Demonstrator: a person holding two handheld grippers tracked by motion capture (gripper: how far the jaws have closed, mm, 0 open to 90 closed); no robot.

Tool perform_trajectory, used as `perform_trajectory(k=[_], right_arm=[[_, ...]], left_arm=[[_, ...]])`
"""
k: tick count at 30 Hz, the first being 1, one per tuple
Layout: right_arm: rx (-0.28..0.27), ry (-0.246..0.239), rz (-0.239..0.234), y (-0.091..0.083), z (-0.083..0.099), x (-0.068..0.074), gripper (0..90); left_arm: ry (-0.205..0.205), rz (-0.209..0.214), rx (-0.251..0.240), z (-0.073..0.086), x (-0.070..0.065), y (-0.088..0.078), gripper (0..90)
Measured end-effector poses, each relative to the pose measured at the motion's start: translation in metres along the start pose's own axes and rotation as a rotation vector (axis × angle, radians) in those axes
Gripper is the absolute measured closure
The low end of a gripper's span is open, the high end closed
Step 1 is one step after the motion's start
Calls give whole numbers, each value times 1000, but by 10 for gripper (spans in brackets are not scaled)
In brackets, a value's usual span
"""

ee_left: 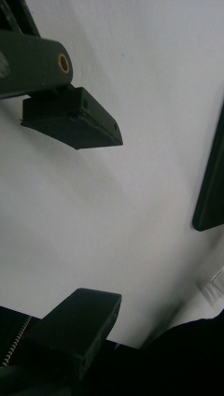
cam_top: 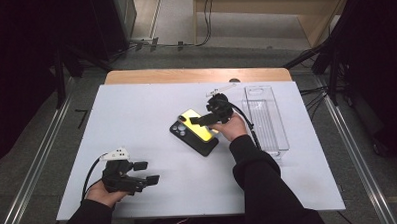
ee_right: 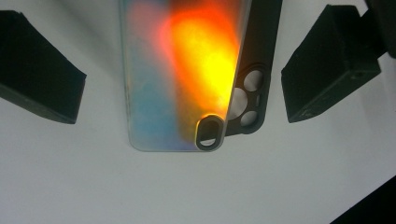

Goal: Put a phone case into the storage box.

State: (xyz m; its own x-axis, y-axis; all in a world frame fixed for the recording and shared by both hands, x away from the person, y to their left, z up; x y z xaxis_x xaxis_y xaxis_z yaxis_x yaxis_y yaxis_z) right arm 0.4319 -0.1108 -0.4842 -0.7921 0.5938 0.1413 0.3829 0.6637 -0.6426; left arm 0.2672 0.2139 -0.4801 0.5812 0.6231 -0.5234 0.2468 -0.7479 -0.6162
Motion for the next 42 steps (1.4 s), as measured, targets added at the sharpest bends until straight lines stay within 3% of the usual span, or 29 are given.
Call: perform_trajectory(k=[9,24,26,27,42], right_arm=[[14,10,-5,9,10,1,0],[59,-19,11,20,21,7,0],[63,-17,9,20,22,7,24],[66,-19,33,21,23,8,125],[77,-37,33,25,27,10,130]], left_arm=[[0,0,0,0,0,0,206],[0,0,0,0,0,0,206],[0,0,0,0,0,0,206],[0,0,0,0,0,0,206],[0,-1,1,0,0,0,206]])
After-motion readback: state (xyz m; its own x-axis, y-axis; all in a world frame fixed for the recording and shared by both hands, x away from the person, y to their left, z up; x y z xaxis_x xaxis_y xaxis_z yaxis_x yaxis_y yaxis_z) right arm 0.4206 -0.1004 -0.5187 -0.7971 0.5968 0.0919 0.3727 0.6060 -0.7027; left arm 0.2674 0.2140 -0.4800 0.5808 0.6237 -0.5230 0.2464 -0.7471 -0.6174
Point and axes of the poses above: each handheld gripper's, and its own axes: y roughly forward along the jaws, z roughly out of its underside, x roughly to its left, the point moved 1 cm from there along y, roughly forward along the jaws, and after that the axes turned 13 degrees about -y, right-handed, at the moved point
